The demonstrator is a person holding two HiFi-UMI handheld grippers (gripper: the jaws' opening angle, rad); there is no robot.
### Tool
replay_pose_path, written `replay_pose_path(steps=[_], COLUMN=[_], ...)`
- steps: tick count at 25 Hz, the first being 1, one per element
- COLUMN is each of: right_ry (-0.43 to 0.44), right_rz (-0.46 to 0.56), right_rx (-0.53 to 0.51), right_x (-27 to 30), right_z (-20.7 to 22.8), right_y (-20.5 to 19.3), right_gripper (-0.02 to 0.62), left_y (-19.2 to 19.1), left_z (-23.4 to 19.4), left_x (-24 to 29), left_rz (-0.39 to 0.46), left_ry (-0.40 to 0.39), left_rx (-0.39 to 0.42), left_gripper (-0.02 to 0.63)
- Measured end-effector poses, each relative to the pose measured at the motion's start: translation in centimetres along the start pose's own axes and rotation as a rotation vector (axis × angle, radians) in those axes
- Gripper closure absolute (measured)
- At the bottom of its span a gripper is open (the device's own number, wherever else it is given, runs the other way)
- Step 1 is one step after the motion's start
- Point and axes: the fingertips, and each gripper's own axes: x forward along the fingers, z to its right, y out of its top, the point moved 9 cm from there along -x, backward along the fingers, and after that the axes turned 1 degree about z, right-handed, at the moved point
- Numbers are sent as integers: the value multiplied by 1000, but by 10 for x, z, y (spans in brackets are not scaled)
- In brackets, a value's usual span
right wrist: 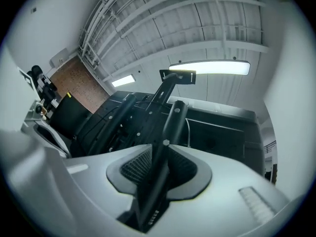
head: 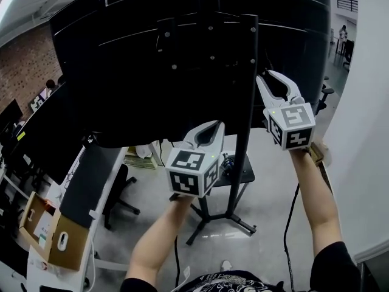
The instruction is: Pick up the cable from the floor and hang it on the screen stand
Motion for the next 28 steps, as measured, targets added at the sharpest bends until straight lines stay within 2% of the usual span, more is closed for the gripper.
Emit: replay_pose_path(steps=[7, 11, 19, 23, 28], right_ry=[45, 39, 0, -3, 4], right_rz=[-127, -194, -237, -255, -296], right_rx=[104, 177, 242, 274, 330], right_x=[-49, -86, -149, -172, -190], right_z=[-80, -118, -180, -207, -236], right_y=[-29, -43, -37, -35, -36], right_gripper=[518, 534, 564, 590, 591], left_y=[-16, -25, -43, -54, -71], left_z=[-5, 4, 30, 37, 38], left_x=[-40, -61, -112, -139, -165], left_rz=[-18, -19, -44, -63, -104], left_ry=[41, 52, 47, 41, 42], left_rx=[-30, -27, 37, 34, 20], left_gripper=[604, 604, 604, 604, 604])
